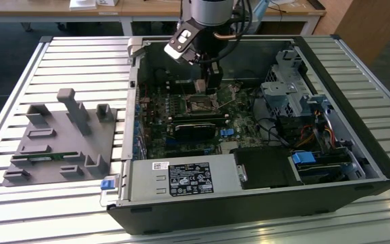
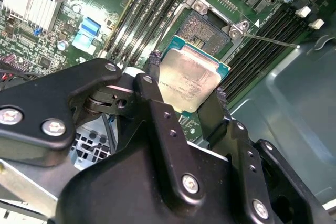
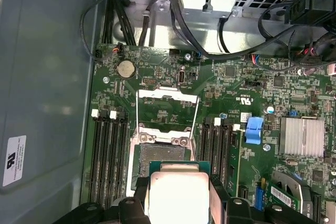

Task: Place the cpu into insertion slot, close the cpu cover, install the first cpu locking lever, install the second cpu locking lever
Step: 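Place the cpu into insertion slot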

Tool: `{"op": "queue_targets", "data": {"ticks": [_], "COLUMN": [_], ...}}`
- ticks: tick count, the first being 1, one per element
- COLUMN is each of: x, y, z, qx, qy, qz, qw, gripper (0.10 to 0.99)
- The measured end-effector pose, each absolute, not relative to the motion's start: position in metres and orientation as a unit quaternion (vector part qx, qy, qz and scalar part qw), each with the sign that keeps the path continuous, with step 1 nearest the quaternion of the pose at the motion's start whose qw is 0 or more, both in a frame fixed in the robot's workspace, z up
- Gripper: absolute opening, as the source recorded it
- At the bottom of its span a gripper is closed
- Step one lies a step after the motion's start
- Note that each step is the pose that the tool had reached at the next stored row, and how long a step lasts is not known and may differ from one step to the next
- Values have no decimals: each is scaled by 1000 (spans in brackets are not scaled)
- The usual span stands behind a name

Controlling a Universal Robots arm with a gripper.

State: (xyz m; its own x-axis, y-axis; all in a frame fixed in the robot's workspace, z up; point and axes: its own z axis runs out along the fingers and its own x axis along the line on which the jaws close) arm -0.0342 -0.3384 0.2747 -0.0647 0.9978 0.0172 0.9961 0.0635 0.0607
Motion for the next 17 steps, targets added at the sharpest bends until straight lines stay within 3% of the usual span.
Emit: {"op": "queue_targets", "data": {"ticks": [17], "x": [-34], "y": [-330], "z": [256], "qx": [708], "qy": [705], "qz": [27], "qw": [15], "gripper": [537]}}
